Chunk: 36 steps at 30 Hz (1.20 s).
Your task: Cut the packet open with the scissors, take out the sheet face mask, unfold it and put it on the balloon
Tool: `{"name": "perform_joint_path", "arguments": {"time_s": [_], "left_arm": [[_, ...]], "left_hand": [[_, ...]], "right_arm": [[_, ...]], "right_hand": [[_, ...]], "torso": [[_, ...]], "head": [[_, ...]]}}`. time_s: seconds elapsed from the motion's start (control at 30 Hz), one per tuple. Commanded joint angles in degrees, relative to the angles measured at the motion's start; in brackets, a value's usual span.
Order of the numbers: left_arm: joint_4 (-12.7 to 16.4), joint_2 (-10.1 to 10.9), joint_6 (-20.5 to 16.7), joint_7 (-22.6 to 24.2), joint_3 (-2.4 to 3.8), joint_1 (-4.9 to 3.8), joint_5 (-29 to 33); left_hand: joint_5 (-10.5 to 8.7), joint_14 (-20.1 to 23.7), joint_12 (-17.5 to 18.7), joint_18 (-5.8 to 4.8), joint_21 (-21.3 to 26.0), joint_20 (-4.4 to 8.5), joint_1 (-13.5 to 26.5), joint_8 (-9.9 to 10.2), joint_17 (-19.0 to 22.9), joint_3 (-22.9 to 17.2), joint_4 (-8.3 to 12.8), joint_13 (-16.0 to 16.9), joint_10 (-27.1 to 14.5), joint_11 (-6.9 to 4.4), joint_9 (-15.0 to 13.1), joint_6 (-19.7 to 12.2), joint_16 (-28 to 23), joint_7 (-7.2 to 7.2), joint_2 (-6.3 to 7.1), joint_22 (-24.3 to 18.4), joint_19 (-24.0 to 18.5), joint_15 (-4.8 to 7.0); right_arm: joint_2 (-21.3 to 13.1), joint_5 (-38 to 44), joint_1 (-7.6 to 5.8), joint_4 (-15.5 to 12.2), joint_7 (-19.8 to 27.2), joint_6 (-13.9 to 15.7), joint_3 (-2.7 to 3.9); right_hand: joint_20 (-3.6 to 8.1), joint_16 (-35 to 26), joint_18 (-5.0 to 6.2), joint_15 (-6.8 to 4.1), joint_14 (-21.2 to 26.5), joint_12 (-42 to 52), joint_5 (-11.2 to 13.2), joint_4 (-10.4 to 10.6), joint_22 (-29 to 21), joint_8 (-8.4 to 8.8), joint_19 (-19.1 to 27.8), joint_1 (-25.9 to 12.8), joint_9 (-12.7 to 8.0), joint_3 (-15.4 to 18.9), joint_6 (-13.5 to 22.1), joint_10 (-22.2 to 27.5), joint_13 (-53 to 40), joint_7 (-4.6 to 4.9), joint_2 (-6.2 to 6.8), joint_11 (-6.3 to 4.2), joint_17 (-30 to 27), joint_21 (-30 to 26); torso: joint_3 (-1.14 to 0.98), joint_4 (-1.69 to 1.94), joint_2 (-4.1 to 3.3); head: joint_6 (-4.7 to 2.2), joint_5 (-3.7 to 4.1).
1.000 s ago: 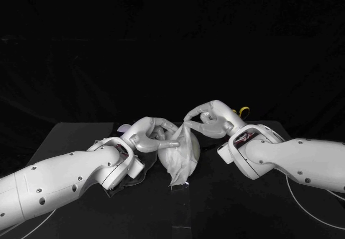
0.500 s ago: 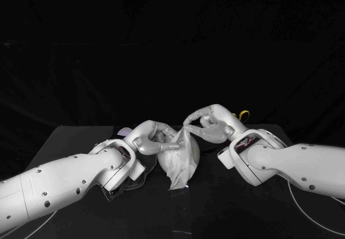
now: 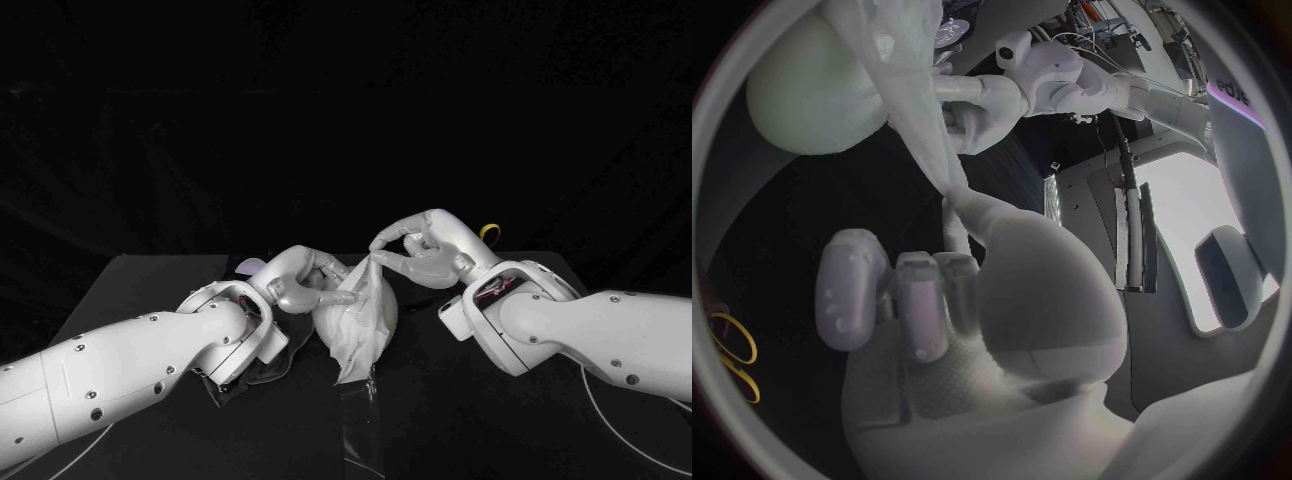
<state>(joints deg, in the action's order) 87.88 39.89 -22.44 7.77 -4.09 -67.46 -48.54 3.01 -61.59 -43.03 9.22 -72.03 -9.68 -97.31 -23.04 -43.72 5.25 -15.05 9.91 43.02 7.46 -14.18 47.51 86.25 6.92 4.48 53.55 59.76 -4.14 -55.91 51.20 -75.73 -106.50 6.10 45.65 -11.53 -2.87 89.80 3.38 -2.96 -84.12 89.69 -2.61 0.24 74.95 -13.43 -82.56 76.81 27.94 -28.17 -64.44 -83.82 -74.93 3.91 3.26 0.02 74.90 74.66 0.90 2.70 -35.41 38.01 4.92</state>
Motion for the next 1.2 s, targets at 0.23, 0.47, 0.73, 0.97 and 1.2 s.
{"name": "perform_joint_path", "arguments": {"time_s": [0.23, 0.47, 0.73, 0.97, 1.2], "left_arm": [[0.7, 0.6, -0.2, -2.3, 0.0, -0.04, -2.3], [1.4, 1.1, -0.9, -1.2, 0.0, -0.04, 0.8], [1.7, 1.6, -0.4, -1.1, 0.0, -0.04, 1.8], [1.9, 2.0, 1.0, -1.2, -0.01, -0.04, 2.4], [2.4, 2.1, 1.5, -1.0, -0.02, -0.04, 2.6]], "left_hand": [[-0.15, -1.8, 2.1, -1.32, -1.3, 0.53, -3.2, 1.2, 0.2, -3.0, -1.1, -1.7, 3.2, -0.51, 0.2, 3.4, 0.5, -0.54, -1.13, 1.6, 1.2, 0.61], [-0.16, -3.0, 3.7, -1.55, -2.1, 0.82, 0.2, 2.4, 0.0, -4.3, -1.7, -3.0, 5.3, -0.87, 0.5, 5.3, 0.7, -0.4, -1.8, 2.8, 2.1, 0.93], [-0.13, -3.7, 4.4, -1.65, -2.4, 1.08, 0.0, 2.8, -0.3, -5.9, -1.5, -3.6, 6.3, -1.23, 0.5, 6.7, 0.9, -0.56, -1.85, 3.4, 2.7, 1.26], [-0.21, -4.3, 6.5, -1.45, -2.1, 1.83, -1.8, 2.4, 0.1, -10.9, -1.3, -4.8, 7.9, -2.13, 0.1, 10.6, 0.9, 0.51, -1.99, 2.7, 2.0, 2.16], [-0.46, -8.0, 8.4, -1.73, -2.6, 2.57, -2.1, 2.6, -4.5, -16.8, -1.4, -5.6, 11.9, -2.63, -0.3, 12.4, 1.2, 1.1, 0.01, 3.8, 2.9, 2.67]], "right_arm": [[-0.1, 0.3, -0.1, 0.6, 0.5, 0.2, 0.09], [-0.2, 0.3, -0.12, 1.2, 0.4, 0.1, 0.1], [-0.2, 0.3, -0.12, 1.7, 0.4, 0.4, 0.1], [-0.3, -0.3, -0.12, 2.4, 0.7, 0.8, 0.14], [-0.4, -0.6, -0.13, 2.6, 0.8, 1.2, 0.24]], "right_hand": [[-0.04, 0.2, -0.17, -0.46, -5.9, 0.3, -0.2, 0.0, 10.8, -0.15, -0.4, 0.2, 1.1, -0.2, -0.3, -6.2, -15.1, -0.04, -0.21, -0.41, 15.1, 0.2], [-0.02, 0.2, -0.2, -0.47, -5.9, 0.3, -0.2, -0.1, 10.8, -0.21, -0.4, 0.2, 1.2, -0.4, -0.3, -6.2, -15.1, -0.04, -0.18, -0.41, 15.1, 0.3], [-0.02, 0.2, -0.2, -0.47, -5.9, 0.3, -0.2, -0.1, 10.8, -0.21, -0.4, 0.2, 1.2, -0.4, -0.3, -6.2, -15.1, -0.04, -0.18, -0.41, 15.1, 0.3], [-0.01, 0.2, -0.23, -0.47, -5.9, 0.3, -0.2, -0.1, 10.9, -0.25, -0.5, 0.1, 1.2, -0.5, -0.3, -6.2, -15.1, -0.04, -0.16, -0.42, 15.1, 0.4], [-0.01, 0.2, -0.23, -0.47, -5.9, 0.3, -0.2, -0.1, 10.9, -0.25, -0.5, 0.1, 1.2, -0.5, -0.3, -6.2, -15.1, -0.04, -0.16, -0.42, 15.1, 0.4]], "torso": [[0.01, 0.02, -0.01], [0.02, 0.02, -0.04], [-0.01, -0.03, -0.04], [-0.03, -0.01, -0.03], [-0.03, -0.03, 0.0]], "head": [[-0.08, 0.14], [-0.11, 0.11], [-0.12, 0.14], [0.0, 0.17], [0.05, 0.17]]}}
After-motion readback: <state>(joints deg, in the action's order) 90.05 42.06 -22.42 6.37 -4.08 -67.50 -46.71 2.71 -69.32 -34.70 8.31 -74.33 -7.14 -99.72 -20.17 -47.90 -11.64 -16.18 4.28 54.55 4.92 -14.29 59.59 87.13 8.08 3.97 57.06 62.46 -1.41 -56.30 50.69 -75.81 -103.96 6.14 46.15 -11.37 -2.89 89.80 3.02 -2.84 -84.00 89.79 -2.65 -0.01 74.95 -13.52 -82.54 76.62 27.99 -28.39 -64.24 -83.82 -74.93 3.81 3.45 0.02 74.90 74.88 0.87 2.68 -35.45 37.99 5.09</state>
